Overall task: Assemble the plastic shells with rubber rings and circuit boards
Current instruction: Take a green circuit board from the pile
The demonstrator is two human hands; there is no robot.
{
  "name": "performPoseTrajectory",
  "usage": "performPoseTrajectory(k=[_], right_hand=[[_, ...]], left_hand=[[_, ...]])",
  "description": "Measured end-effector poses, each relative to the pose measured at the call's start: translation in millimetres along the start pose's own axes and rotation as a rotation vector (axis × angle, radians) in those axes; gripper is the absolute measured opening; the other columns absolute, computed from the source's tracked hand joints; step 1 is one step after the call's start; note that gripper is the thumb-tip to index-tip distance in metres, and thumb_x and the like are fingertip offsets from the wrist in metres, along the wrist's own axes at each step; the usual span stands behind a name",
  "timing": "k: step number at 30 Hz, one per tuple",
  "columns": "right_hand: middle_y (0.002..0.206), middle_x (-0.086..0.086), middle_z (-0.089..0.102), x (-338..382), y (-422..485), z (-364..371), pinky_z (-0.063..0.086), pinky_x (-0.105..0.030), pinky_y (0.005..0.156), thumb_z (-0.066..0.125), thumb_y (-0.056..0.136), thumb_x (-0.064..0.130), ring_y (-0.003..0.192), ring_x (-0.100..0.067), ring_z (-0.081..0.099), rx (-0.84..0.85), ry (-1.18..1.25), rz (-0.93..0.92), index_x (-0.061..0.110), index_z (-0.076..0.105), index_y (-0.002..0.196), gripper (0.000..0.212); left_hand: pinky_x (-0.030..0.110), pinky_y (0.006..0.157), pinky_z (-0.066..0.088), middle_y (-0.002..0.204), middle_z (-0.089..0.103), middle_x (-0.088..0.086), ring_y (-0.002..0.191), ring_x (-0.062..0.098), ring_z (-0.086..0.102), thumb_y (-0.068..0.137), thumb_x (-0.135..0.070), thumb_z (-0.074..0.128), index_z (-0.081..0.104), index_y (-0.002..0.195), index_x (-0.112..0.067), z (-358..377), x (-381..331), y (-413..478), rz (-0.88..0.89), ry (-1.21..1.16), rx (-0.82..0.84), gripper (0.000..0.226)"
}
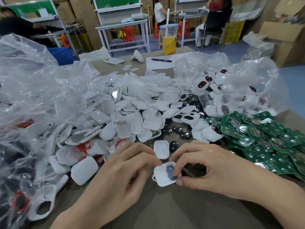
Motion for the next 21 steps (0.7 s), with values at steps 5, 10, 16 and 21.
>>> performPoseTrajectory(k=[5, 10, 16, 21], right_hand=[[0.121, 0.029, 0.056, 1, -3, 0, 0.038, -0.011, 0.090, 0.065, 0.084, 0.065, 0.117, 0.003, 0.050, -0.001, 0.007, 0.038, 0.050, 0.061, 0.108, 0.028], [0.115, 0.029, 0.060, 6, -7, -10, 0.040, -0.011, 0.093, 0.045, 0.095, 0.063, 0.112, 0.000, 0.056, -0.282, -0.030, 0.083, 0.046, 0.062, 0.110, 0.028], [0.121, 0.008, 0.064, -1, -30, -34, 0.036, -0.035, 0.102, 0.053, 0.095, 0.038, 0.112, -0.019, 0.048, -0.657, -0.459, 0.374, 0.028, 0.069, 0.118, 0.029], [0.156, 0.007, 0.032, 0, -29, -25, 0.010, -0.042, 0.121, 0.042, 0.090, 0.069, 0.145, -0.020, 0.015, -0.314, -0.567, 0.576, 0.041, 0.054, 0.134, 0.053]], left_hand=[[0.007, 0.074, 0.035, 0.101, 0.060, -0.021, 0.097, 0.007, 0.056, 0.093, -0.019, 0.042, 0.069, 0.099, -0.032, -1, 12, 0, -0.111, 0.011, -0.092, 0.030], [0.013, 0.078, 0.038, 0.100, 0.059, -0.023, 0.100, 0.006, 0.055, 0.093, -0.022, 0.040, 0.068, 0.098, -0.032, 0, 22, 0, -0.164, 0.014, -0.145, 0.031], [0.009, 0.077, 0.037, 0.100, 0.060, -0.026, 0.100, 0.000, 0.053, 0.090, -0.011, 0.046, 0.069, 0.095, -0.033, -1, 27, -1, -0.213, 0.005, -0.206, 0.031], [0.011, 0.082, 0.037, 0.100, 0.061, -0.026, 0.103, 0.005, 0.054, 0.091, -0.004, 0.051, 0.068, 0.095, -0.032, -1, 25, -2, -0.216, 0.006, -0.201, 0.033]])
Point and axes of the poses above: each hand's wrist, its own y-axis towards the middle knuckle, its own z-axis out of the palm, x = y × z, the point moved 3 cm from there along y, towards the middle knuckle
